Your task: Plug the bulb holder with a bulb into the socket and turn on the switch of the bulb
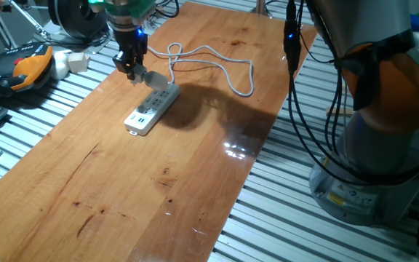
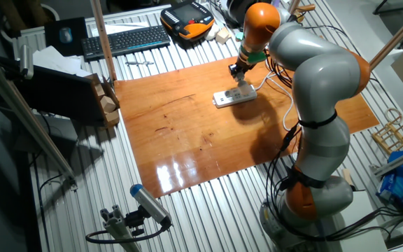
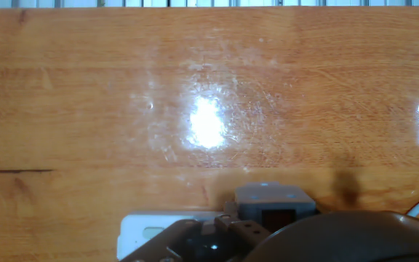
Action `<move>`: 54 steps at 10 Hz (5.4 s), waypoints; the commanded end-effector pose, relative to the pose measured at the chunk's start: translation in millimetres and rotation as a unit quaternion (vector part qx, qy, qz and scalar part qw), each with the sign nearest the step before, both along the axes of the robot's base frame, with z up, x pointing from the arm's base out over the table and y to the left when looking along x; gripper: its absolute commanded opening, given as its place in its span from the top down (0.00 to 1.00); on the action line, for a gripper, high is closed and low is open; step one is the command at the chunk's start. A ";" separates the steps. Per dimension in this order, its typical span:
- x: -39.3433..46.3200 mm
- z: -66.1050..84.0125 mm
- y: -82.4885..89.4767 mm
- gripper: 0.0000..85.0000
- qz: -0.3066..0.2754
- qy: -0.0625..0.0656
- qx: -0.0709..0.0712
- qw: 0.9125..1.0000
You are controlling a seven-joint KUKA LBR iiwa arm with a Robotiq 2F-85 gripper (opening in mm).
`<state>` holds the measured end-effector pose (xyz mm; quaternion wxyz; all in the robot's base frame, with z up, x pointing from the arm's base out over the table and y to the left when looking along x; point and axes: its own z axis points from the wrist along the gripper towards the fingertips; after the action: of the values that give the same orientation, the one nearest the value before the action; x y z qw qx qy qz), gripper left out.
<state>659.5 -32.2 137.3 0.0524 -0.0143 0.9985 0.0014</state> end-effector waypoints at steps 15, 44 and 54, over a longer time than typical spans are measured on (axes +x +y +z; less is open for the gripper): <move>-48.4 -3.3 -27.6 1.00 0.026 0.019 0.010 0.999; -65.8 -27.5 -37.1 1.00 -0.008 0.051 0.004 0.999; -64.2 -33.3 -38.7 1.00 -0.022 0.063 0.011 0.998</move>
<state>595.3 -70.9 103.8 -0.0108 0.0079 0.9998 0.0122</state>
